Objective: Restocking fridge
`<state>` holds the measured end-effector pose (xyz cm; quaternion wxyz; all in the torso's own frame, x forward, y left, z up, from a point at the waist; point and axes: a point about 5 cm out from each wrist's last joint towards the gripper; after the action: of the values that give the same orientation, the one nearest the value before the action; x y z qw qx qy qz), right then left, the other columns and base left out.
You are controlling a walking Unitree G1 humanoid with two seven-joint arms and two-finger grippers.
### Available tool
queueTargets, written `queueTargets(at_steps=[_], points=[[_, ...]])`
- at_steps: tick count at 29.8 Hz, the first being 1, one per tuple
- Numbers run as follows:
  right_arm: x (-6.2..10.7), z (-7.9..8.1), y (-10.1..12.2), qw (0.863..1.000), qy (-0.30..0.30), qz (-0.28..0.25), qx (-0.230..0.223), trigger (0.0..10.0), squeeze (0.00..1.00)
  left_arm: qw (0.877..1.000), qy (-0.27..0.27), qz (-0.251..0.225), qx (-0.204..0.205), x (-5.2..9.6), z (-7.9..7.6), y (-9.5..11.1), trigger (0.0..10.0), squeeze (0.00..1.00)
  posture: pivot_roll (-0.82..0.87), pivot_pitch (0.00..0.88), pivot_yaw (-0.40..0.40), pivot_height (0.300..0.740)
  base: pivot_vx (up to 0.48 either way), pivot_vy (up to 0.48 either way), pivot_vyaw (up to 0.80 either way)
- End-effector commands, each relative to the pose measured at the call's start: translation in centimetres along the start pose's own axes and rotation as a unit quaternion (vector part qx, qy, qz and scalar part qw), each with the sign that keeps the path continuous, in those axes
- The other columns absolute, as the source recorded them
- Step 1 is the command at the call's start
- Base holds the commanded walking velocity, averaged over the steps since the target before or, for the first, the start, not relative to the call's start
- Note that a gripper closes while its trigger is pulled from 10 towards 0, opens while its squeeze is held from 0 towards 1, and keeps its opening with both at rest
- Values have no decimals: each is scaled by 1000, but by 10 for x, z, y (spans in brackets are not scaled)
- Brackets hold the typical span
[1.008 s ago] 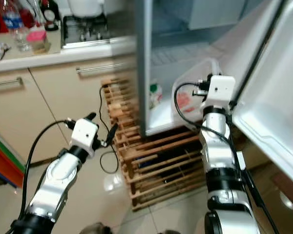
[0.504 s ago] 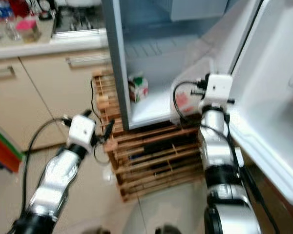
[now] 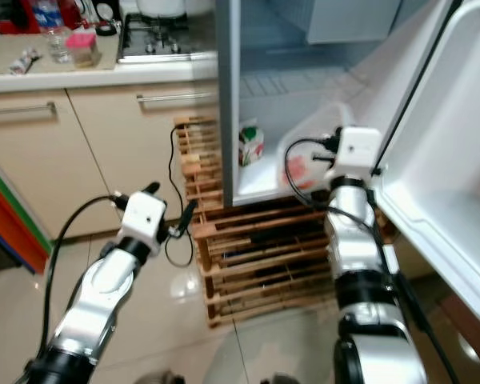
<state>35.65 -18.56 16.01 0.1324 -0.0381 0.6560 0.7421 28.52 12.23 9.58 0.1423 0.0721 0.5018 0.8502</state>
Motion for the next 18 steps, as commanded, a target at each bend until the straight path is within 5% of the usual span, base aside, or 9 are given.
queueTargets(at_steps=[1,5,18], points=[[-5,-7,9,1000,-5,-20,2,0,0,1000,-14,-9,-16,-7,-6,8,10000,0,-21,0,7,715,480,0,0],[-4,-6,8,1000,-5,-19,2,0,0,1000,-16,-4,-22,-9,-8,9,10000,0,-21,0,9,715,437,-135,0],[-5,-16,-5,999,-31,8,-14,0,0,1000,-15,-5,-15,-7,-6,10,10000,0,-9,0,23,715,0,0,0]])
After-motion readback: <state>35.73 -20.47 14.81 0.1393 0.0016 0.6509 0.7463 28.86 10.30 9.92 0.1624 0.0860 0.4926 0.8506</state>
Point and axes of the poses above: a point about 5 cm out from each wrist's last joint towards the gripper, its own x axis pointing back from the gripper into the wrist, its own y axis along the axis of the wrist's last joint, z = x × y, and after that the axes turned 13 degrees about -x, right-handed
